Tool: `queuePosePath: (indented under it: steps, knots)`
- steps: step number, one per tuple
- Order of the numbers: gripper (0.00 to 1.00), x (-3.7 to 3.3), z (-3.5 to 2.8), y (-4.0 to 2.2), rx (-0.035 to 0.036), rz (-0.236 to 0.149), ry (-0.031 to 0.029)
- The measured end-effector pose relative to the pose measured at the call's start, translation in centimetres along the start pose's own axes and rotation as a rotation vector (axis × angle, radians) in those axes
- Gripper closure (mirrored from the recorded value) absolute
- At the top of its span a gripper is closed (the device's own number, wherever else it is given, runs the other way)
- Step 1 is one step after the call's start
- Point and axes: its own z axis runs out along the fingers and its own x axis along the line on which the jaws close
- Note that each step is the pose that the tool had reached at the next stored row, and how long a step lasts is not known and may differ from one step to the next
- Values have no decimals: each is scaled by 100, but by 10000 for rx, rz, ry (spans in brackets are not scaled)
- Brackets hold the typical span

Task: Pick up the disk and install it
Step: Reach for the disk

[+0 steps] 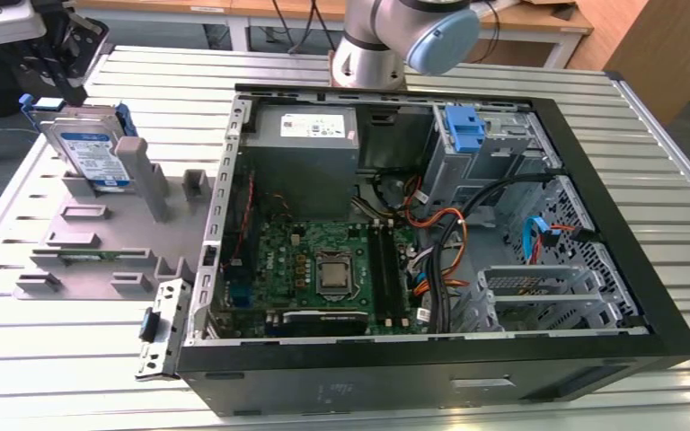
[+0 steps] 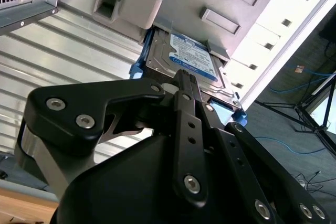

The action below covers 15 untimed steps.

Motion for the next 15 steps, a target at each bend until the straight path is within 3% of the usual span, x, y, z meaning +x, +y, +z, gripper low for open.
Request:
queuePosePath:
  steps: [5, 15]
  knots:
    - [89, 37, 14, 20, 0, 2, -1]
    - [89, 46, 18, 19, -1, 2, -2]
